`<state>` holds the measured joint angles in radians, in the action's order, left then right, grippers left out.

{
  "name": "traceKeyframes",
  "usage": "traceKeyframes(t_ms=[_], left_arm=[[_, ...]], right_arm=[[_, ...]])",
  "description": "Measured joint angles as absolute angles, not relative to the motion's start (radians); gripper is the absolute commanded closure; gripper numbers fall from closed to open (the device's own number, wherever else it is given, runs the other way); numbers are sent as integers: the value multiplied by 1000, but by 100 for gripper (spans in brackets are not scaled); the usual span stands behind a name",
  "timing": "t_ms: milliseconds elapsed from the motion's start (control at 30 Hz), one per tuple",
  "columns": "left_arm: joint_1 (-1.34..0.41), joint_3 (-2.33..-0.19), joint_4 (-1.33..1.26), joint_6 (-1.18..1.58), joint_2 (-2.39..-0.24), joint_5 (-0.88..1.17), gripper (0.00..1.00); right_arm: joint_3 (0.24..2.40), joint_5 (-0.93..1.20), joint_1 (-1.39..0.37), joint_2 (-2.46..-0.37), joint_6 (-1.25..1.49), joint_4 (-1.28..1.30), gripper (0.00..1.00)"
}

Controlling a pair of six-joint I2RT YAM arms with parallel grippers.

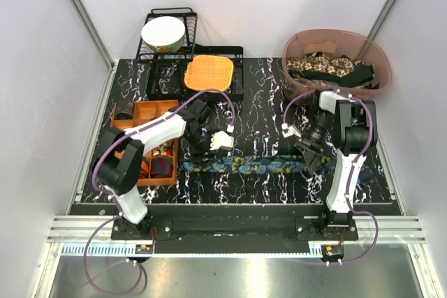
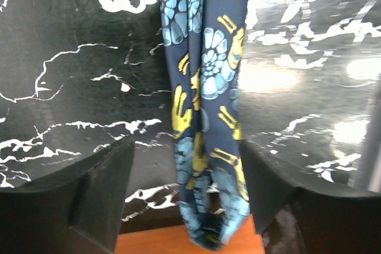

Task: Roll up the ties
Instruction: Flatten out the tie at the center of the board.

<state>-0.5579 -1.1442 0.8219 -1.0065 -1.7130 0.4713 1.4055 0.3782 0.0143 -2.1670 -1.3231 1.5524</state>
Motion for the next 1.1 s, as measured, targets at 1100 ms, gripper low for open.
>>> traceKeyframes(t_ms=[1100], left_arm=[[-617,-1043,561,-962,-1594,344,17]], right_arm=[[1595,294,333,-1904,-1018,1248,0]])
